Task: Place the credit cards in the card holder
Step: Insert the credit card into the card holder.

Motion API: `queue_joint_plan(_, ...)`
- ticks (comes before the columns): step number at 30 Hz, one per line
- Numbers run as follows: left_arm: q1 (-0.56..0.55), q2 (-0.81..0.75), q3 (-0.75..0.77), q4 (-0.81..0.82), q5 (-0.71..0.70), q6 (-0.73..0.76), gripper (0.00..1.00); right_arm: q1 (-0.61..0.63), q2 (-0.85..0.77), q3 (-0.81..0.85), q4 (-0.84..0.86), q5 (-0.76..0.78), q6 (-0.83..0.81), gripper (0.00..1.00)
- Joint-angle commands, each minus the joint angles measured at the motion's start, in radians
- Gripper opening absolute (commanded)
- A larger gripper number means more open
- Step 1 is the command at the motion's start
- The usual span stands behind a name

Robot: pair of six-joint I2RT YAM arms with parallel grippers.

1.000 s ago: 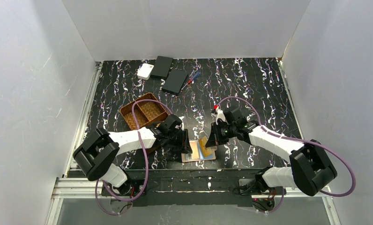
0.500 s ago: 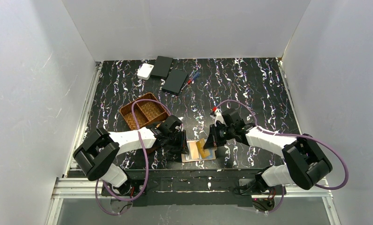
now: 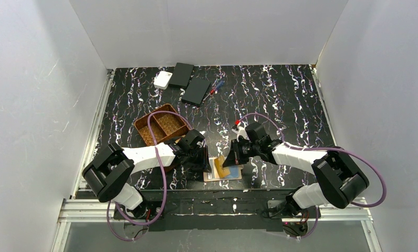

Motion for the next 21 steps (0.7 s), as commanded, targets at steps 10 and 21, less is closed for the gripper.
queue_joint_plan(10,0.003,0.017,-0.050,-0.075,-0.051,-0.015,0.12,-0.119,-0.058,-0.046,-0.068,-0.142,-0.055,0.01)
queue_joint_plan(21,0.003,0.014,-0.048,-0.072,-0.048,-0.015,0.12,-0.138,-0.007,-0.068,-0.040,-0.257,-0.080,0.01)
